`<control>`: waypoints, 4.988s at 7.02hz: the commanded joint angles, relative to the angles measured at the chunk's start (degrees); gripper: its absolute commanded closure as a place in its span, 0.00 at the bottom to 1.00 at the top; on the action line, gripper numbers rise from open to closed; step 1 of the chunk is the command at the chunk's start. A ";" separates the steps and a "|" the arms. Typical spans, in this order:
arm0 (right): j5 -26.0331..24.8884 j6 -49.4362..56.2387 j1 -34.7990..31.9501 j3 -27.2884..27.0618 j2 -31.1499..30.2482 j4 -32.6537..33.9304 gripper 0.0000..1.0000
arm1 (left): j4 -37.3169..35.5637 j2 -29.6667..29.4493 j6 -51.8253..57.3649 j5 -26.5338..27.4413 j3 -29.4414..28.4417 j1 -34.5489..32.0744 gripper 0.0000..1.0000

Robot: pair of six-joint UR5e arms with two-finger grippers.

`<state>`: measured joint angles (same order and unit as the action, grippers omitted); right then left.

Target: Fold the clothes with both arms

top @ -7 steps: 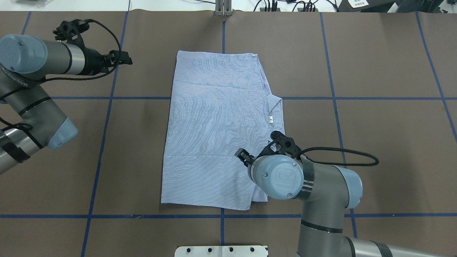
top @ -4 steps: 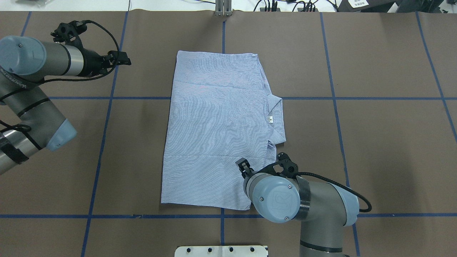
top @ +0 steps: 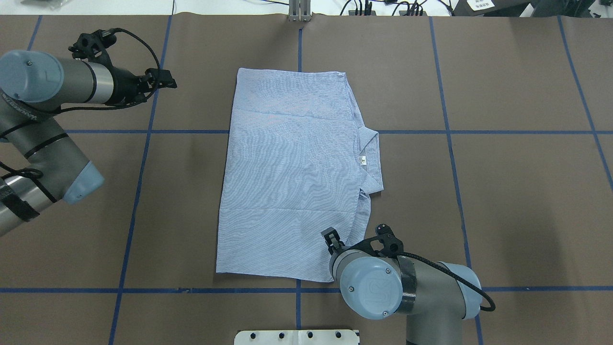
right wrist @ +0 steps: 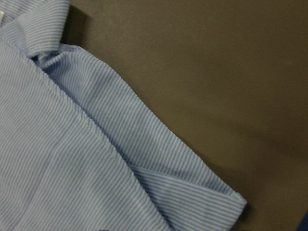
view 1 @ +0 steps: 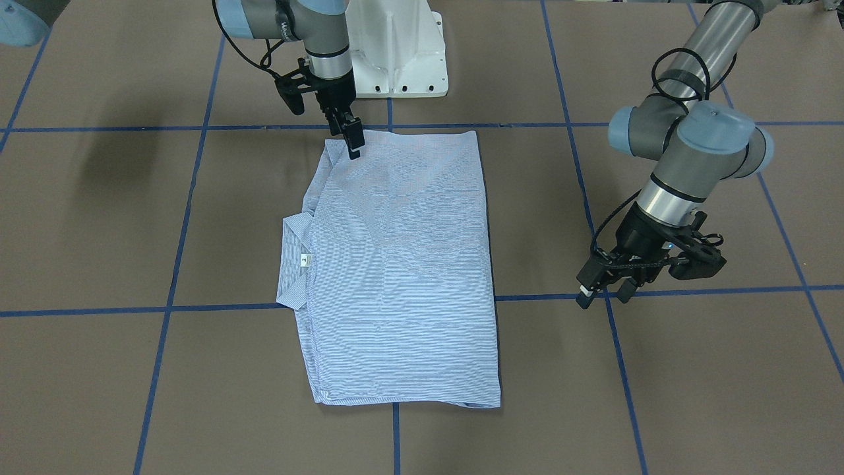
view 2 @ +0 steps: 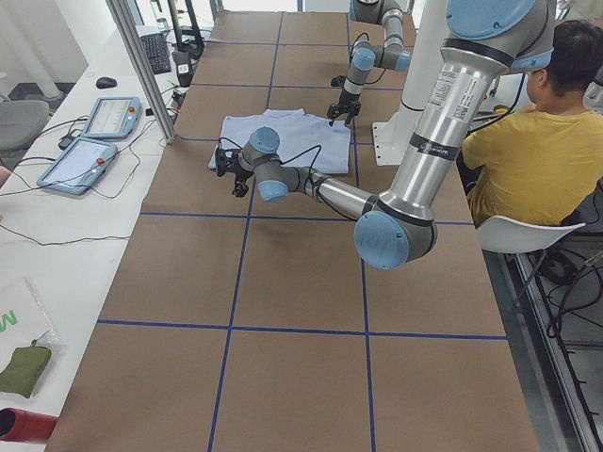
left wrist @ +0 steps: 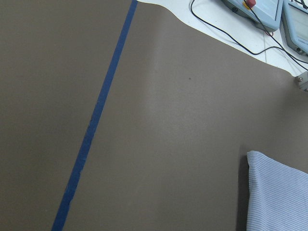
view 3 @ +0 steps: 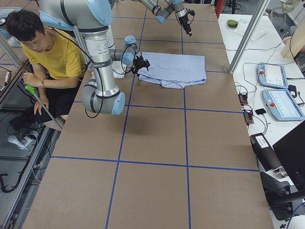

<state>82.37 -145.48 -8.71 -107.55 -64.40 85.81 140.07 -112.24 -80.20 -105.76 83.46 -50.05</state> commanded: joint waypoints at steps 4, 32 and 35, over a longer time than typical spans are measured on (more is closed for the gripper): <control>-0.01 -0.07 0.45 0.06 -0.11 0.06 0.34 | 0.03 0.00 -0.84 0.03 0.04 0.04 0.01; 0.34 -0.95 0.10 -4.69 -1.87 0.85 1.00 | -10.08 14.59 -58.84 30.44 26.75 43.29 1.00; 0.34 -1.04 0.10 -7.74 -2.65 1.02 1.00 | -12.17 15.20 -58.76 29.83 33.48 44.69 1.00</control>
<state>82.70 -146.48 -8.61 -113.09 -66.43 86.70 129.41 -97.34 -138.95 -75.55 113.12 -5.73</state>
